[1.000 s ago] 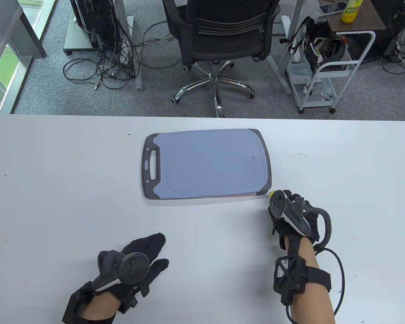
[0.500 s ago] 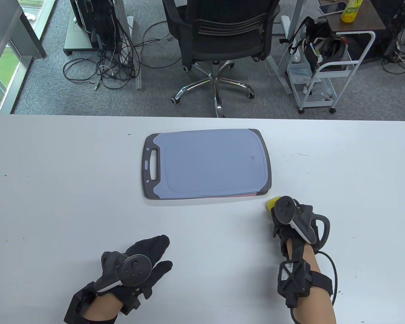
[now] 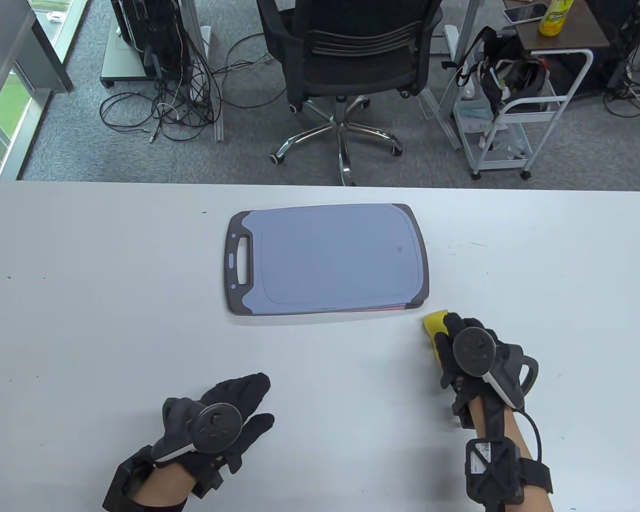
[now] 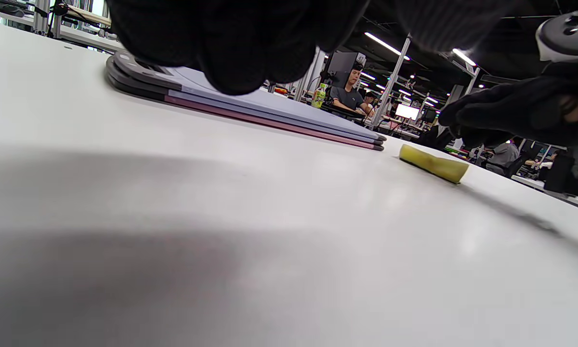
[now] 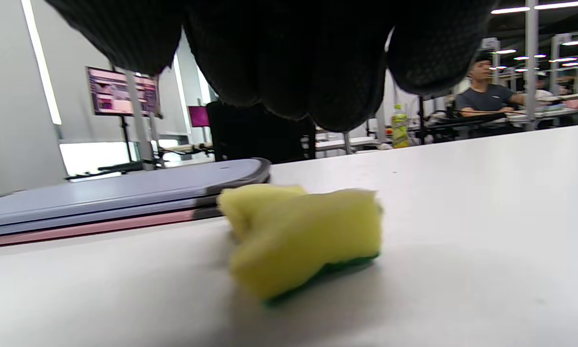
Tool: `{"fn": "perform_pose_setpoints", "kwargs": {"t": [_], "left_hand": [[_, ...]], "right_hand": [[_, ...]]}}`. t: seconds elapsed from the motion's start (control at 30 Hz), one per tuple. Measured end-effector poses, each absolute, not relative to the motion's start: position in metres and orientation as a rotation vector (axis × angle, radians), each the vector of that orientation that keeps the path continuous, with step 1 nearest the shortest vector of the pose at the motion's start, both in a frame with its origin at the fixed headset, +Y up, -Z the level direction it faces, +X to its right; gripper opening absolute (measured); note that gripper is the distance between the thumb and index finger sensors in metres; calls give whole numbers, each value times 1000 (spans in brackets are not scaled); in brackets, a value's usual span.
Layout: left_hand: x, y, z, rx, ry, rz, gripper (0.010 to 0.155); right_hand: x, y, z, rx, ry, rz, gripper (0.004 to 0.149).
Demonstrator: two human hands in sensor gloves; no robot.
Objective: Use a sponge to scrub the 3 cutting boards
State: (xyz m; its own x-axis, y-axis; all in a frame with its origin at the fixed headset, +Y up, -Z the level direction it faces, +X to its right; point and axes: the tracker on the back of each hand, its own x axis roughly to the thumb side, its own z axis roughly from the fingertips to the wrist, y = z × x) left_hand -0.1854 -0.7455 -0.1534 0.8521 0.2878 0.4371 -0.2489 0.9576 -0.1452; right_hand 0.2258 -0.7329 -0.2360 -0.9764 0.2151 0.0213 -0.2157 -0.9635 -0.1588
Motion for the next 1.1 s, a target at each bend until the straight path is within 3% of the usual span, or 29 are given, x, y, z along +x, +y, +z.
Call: {"fn": "perform_pose_setpoints", "kwargs": {"t": [0.27,0.43,0.63,1.1], "left_hand": [[-178,-744,-145,-48,-512,254,77],[-178,-732,-134,9,-536,247,77],[-180,-720,-127,66,-547,246,77],[-184,-730,-132,34,-547,193,76]], "right_hand": [[151,-750,-178,601,-319,2885,58],[127,-751,-147,867,-259,2840,60],[123,-743,-138,897,-251,2768,60],[122,-746,-136,904,-210,2749,60]]}}
